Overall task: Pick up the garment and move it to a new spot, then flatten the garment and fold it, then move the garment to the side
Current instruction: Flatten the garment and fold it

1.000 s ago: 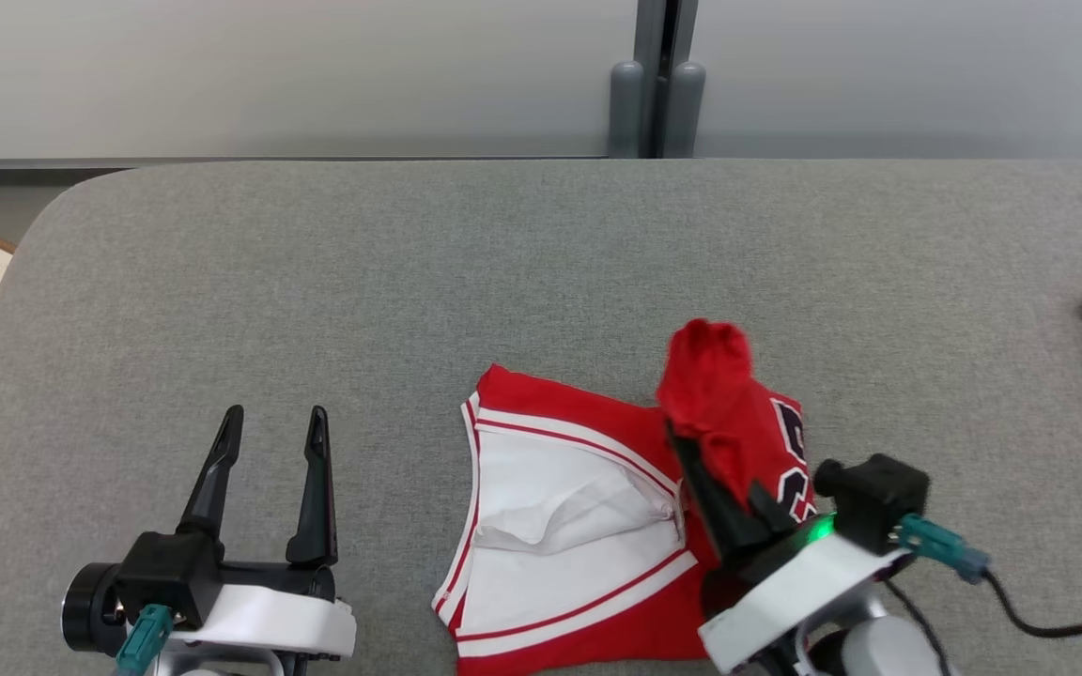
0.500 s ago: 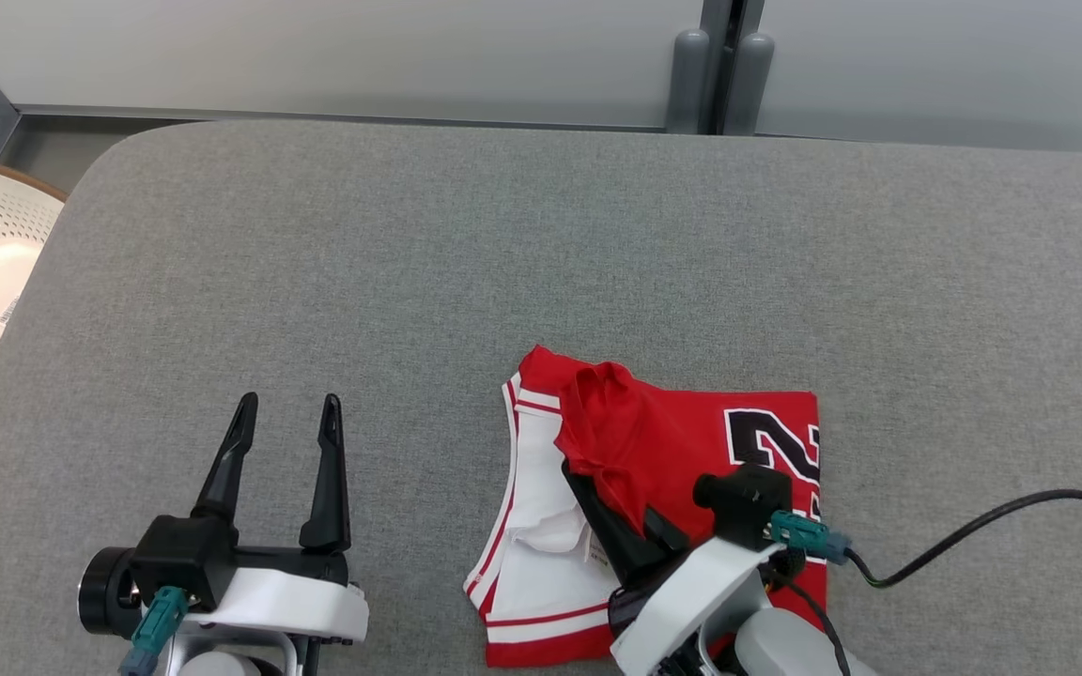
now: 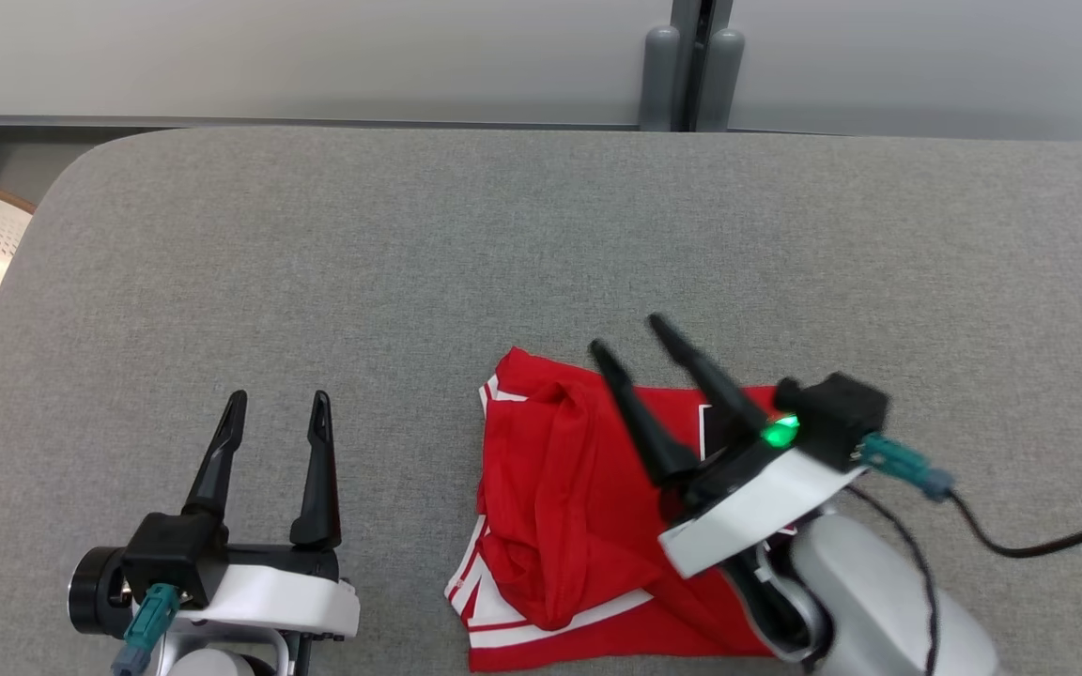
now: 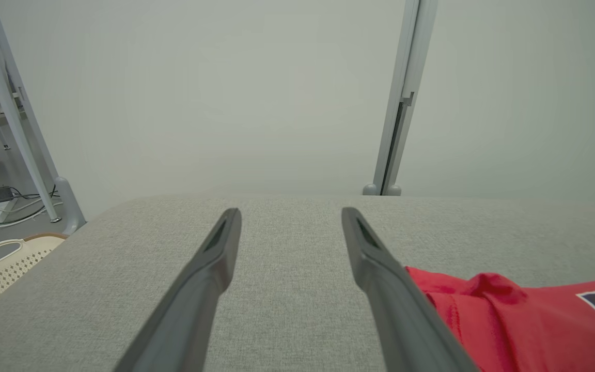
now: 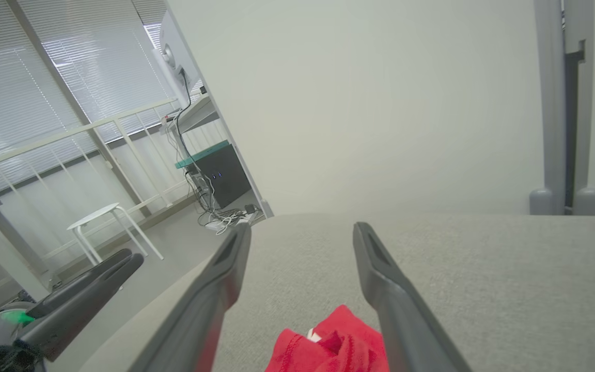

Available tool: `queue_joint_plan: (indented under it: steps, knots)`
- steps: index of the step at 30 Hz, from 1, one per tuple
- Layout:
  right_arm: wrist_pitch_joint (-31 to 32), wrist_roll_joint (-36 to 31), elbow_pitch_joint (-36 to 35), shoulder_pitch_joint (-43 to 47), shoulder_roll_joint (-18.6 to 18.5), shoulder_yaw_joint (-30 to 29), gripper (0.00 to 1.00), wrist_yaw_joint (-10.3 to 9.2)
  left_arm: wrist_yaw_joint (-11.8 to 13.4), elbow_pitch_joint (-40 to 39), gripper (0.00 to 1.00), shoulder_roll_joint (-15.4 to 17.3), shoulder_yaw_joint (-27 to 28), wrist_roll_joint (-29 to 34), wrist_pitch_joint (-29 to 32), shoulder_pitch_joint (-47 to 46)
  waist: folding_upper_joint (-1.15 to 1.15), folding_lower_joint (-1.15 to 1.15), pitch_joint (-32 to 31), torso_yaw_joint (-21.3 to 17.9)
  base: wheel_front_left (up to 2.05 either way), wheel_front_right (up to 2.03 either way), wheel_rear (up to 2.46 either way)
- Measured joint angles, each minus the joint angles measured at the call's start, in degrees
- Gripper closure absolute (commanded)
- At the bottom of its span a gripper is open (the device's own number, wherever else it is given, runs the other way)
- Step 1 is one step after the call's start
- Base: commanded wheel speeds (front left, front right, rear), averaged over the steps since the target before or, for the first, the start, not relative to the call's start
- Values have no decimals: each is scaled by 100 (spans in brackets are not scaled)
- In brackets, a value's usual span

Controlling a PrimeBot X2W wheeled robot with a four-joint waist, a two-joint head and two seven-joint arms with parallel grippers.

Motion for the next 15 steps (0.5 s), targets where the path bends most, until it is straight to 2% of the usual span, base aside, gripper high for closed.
queue_joint_plan:
  steps: [5,12,15]
  knots:
    - [-21,-545,-463,311,-356,-1335,0,-1,19,-3,0,41,38,1,-1,5,0,0,-32,-96,0,0,0]
    - [26,-1348,-937,1321,-818,-2802,0,-1,23,9,0,141,73,20,-9,71,0,0,-139,-255,0,0,0]
    - [186,-1574,-1177,1762,-906,-3223,0,-1,22,31,0,180,73,26,-9,153,0,0,-220,-313,0,0,0]
